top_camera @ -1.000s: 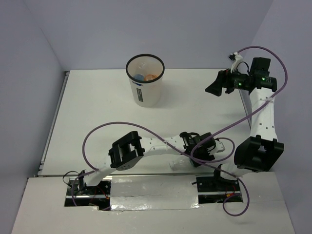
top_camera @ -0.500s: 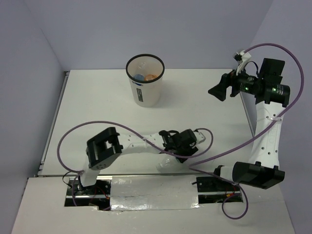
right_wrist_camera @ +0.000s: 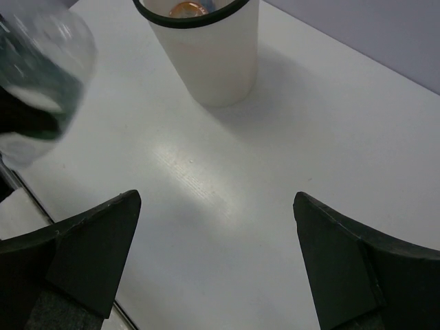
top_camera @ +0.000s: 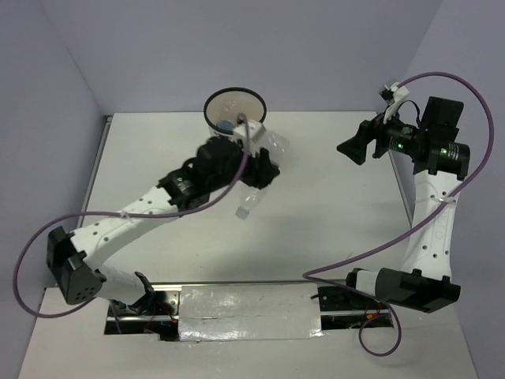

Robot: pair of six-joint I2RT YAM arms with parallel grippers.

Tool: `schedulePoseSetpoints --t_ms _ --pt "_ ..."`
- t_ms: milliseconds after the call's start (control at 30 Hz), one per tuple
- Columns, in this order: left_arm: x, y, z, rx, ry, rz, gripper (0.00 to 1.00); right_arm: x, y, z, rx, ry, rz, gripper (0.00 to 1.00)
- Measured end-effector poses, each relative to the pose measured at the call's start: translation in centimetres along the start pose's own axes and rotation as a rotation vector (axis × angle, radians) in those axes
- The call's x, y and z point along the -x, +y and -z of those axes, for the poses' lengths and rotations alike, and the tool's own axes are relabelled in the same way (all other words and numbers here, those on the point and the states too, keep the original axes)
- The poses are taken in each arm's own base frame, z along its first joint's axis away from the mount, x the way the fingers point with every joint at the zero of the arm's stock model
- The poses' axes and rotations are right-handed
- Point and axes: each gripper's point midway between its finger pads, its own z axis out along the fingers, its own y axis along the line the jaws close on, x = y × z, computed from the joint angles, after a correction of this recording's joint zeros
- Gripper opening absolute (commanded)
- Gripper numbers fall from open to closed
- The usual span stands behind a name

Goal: Put the plastic bottles in the bin

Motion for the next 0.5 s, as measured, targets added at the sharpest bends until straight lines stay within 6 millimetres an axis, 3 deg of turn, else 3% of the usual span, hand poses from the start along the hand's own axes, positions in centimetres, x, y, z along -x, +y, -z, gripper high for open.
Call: schedulePoseSetpoints --t_ms 100,267,367,500 --pt "7.0 2.1 2.8 0.006 -0.218 0.017 0.18 -0.3 -0.3 -0.4 0.002 -0.006 -0.015 0.99" --pt "16.6 7.3 6.2 0.021 -0.577 0.050 0.17 -0.4 -1.0 -1.1 0.013 -0.009 -0.047 1.00" --pt "20.1 11.1 6.4 0.029 -0.734 0.095 0.17 -1.0 -1.3 -1.6 0.021 -0.002 -0.063 1.00" --pt "22.2 16.3 3.2 0.006 -0.845 0.188 0.18 -2.8 -1.2 -2.3 0.041 0.020 -0.104 1.00"
